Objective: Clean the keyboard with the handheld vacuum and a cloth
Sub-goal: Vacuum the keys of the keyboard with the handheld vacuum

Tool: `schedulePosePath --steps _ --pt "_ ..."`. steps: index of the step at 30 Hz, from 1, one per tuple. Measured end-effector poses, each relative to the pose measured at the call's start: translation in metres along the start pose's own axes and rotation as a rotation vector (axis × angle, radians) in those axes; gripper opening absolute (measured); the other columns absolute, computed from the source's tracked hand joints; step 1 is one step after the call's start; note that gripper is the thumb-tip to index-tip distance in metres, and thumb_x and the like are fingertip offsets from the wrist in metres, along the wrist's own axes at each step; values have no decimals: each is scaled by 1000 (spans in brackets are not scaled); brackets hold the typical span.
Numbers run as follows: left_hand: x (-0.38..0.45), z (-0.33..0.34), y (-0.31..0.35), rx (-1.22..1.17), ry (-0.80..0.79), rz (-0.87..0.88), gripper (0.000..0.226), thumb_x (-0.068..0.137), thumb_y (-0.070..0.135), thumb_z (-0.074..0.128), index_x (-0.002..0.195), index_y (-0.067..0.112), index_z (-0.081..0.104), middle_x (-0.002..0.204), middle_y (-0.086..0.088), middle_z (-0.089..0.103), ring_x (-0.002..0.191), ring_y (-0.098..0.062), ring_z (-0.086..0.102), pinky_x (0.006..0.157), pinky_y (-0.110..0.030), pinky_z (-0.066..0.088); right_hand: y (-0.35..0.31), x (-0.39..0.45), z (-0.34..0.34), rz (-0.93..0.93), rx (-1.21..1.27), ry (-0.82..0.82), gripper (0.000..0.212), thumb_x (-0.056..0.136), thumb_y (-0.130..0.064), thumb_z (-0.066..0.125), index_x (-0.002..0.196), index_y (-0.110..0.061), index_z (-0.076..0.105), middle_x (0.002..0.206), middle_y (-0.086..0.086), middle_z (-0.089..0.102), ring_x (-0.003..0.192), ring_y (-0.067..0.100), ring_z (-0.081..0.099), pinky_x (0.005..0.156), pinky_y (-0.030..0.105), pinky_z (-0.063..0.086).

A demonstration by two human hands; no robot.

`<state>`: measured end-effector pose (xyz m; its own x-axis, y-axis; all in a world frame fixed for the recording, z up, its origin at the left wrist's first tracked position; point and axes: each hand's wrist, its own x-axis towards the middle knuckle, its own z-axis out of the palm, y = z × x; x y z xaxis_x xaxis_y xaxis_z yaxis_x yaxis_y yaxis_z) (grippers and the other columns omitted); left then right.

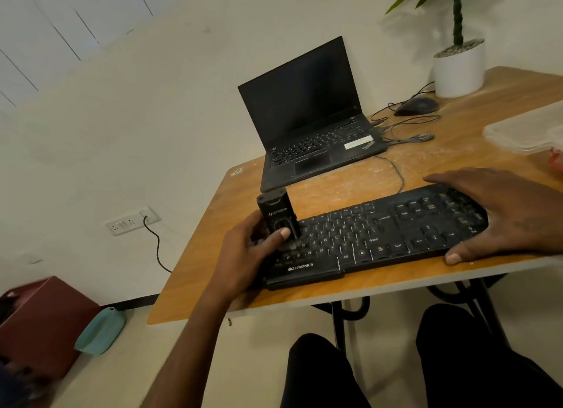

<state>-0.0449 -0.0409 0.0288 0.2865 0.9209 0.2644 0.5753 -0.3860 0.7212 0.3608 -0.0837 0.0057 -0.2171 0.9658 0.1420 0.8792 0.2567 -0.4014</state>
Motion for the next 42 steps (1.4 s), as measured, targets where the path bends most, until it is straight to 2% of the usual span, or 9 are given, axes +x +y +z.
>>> schedulePosePath --steps 6,10,17,21,25,31,33,38,42 --pt "59 5 -15 108 33 -42 35 98 37 70 130 25 64 113 9 74 100 1 68 92 -29 55 0 -2 -2 -1 7 -25 133 39 -104 61 153 -52 16 149 -20 37 127 1 31 110 33 31" --pt "41 8 -7 91 8 -12 27 96 40 69 122 31 65 109 5 74 97 -5 69 84 -25 53 1 -3 0 -4 6 -21 134 41 -104 60 155 -50 13 155 -18 33 135 4 30 111 30 27" --pt "-27 0 2 -49 -41 3 43 95 40 74 133 21 65 116 -2 76 107 -23 73 88 -42 62 3 0 2 -17 -22 -14 135 41 -104 59 155 -50 12 156 -16 34 138 9 33 113 33 28" --pt "-35 1 4 -58 -26 7 42 96 34 72 135 21 64 116 2 76 108 -20 72 87 -34 61 2 1 2 -9 -38 -16 136 39 -105 59 155 -49 14 156 -15 36 138 11 34 111 34 29" --pt "-6 6 2 16 1 12 36 94 41 71 127 27 65 104 1 75 95 -19 72 83 -45 62 3 4 1 -21 -84 -9 135 40 -106 57 154 -50 13 155 -14 37 136 10 36 110 34 30" --pt "51 13 -5 106 45 -7 34 98 35 70 130 25 63 109 10 73 93 -2 69 83 -27 55 4 3 -2 -9 -17 -77 123 40 -105 58 140 -71 -3 147 -26 28 124 -7 22 109 31 29" --pt "59 13 -8 121 39 -23 36 99 35 70 132 23 63 111 9 73 95 -2 68 85 -28 55 4 1 -4 5 13 -110 122 40 -104 60 136 -74 -10 147 -27 24 126 -7 20 111 30 28" --pt "31 11 1 30 -9 -17 32 96 35 70 126 25 66 103 9 76 94 -10 71 80 -25 57 9 0 0 26 52 -78 138 37 -103 63 150 -59 -5 158 -19 17 131 -6 16 112 29 26" --pt "-6 7 7 -46 -24 -6 37 91 36 70 126 23 66 99 1 75 89 -19 73 75 -27 60 9 0 3 48 34 -56 145 35 -104 62 154 -53 -5 159 -15 18 142 7 20 115 37 29"
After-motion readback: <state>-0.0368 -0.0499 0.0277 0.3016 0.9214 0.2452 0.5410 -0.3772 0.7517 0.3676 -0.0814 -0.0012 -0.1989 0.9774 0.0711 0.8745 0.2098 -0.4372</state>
